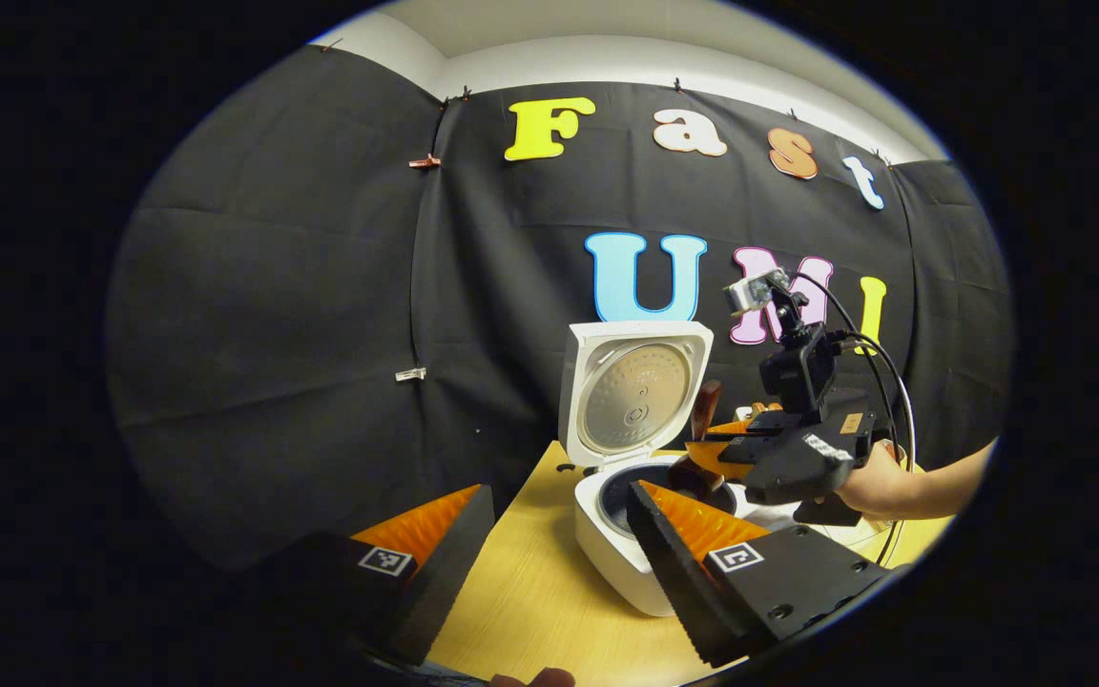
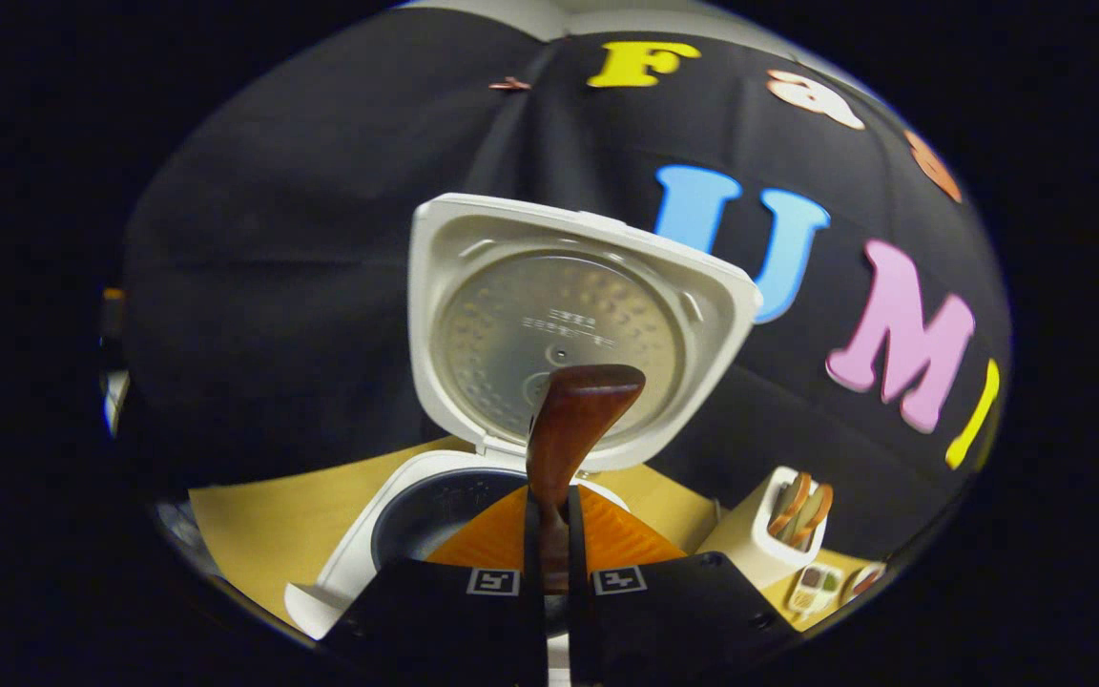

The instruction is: Close the left gripper, press the button to open the rice cooker; take a wooden spoon from the chopstick holder with the right hand, scoop a spoonful of rice and pour it into the rice cooker, then put the wooden spoon back into the chopstick holder.

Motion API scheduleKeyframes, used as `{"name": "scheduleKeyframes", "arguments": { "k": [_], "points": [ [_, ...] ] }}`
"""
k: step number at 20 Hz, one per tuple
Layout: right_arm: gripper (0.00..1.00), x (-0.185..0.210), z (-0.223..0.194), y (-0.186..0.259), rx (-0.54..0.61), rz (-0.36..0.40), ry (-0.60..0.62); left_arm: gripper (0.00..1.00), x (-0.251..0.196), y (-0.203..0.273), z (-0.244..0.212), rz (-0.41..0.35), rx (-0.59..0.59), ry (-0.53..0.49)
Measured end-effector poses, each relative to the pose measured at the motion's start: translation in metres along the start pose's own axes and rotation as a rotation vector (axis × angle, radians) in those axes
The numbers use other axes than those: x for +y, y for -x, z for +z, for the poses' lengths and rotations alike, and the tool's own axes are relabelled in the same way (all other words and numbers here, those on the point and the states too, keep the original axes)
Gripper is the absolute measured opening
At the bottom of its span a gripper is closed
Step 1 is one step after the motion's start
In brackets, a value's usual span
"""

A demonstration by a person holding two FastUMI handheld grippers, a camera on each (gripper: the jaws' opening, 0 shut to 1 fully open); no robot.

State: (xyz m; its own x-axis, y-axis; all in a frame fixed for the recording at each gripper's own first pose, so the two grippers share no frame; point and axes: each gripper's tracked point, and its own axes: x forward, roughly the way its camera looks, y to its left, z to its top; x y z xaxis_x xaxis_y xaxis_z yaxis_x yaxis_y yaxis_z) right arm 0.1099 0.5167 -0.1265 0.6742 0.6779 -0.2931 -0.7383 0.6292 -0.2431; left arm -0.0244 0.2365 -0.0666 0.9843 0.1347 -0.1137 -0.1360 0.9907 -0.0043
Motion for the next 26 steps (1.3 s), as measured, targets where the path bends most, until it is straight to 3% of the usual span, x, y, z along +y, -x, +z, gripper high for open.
{"name": "scheduleKeyframes", "arguments": {
  "k": [3,5,7,18,23,26],
  "points": [
    [0.13,0.019,0.008,0.011,-0.023,0.053,0.191,0.97,0.002,0.001,-0.004,0.003,0.005,0.009],
    [0.13,0.024,0.008,0.011,-0.020,0.062,0.209,0.97,0.003,0.001,-0.005,0.009,0.007,0.013],
    [0.13,0.019,0.005,0.009,-0.010,0.061,0.147,0.97,0.004,0.003,-0.004,0.013,0.002,0.009],
    [0.13,-0.043,-0.004,0.020,0.023,-0.003,-0.647,0.97,-0.002,0.013,-0.001,0.007,-0.011,0.003],
    [0.13,-0.081,0.004,0.043,-0.061,-0.022,-1.044,0.97,-0.006,0.015,0.004,0.002,-0.018,0.004],
    [0.13,-0.112,0.007,0.068,-0.131,-0.042,-1.175,0.97,-0.009,0.017,0.006,0.001,-0.025,0.001]
  ]
}}
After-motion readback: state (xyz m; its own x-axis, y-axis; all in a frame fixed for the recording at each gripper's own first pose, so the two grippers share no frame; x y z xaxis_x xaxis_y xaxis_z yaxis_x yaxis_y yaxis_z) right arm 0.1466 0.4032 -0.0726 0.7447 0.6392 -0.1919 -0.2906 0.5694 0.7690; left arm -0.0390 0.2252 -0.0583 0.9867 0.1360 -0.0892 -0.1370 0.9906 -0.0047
